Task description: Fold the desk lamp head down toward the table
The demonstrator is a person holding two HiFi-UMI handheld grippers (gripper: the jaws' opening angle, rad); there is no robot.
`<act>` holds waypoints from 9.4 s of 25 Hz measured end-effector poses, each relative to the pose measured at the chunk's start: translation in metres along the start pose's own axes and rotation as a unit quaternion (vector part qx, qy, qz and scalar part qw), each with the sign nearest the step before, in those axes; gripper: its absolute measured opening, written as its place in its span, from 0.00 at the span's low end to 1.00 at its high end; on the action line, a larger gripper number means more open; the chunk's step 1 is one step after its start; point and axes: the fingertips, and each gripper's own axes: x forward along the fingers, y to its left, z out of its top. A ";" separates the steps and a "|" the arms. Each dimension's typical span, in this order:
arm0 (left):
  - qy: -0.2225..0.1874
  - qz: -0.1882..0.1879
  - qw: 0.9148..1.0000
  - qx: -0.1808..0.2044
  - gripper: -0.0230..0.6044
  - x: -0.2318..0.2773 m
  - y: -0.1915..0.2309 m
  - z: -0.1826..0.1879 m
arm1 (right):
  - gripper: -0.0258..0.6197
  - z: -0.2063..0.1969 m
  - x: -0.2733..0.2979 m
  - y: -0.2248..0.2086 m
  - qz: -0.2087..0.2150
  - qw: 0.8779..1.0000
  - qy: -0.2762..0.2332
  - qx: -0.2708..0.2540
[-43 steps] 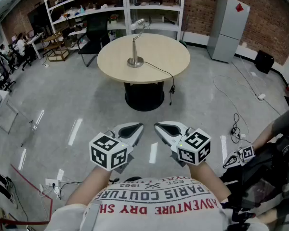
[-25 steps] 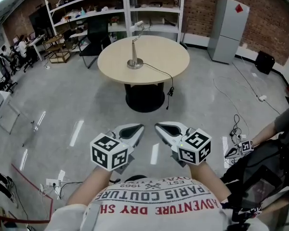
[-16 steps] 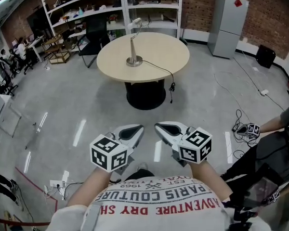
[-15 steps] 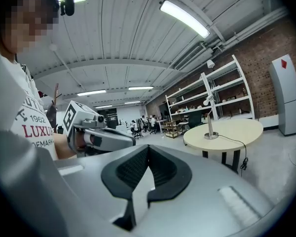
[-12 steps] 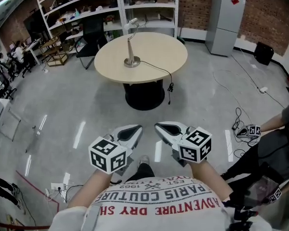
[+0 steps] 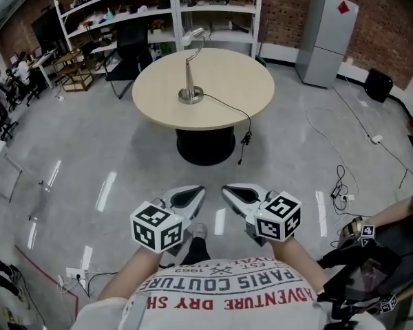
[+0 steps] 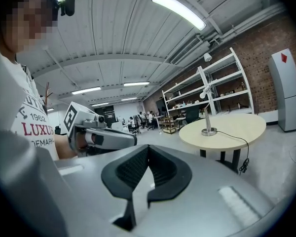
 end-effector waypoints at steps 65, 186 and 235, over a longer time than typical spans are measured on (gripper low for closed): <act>0.003 0.103 0.993 -0.052 0.27 0.253 0.474 0.157 | 0.33 0.076 0.466 -0.475 -0.005 0.988 0.125 -0.094; 0.009 -0.098 0.988 0.117 0.45 0.275 0.517 0.356 | 0.33 0.069 0.490 -0.498 0.038 0.985 0.158 -0.056; -0.012 -0.032 0.998 0.047 0.43 0.234 0.566 0.312 | 0.33 0.075 0.486 -0.501 0.031 0.990 0.135 -0.042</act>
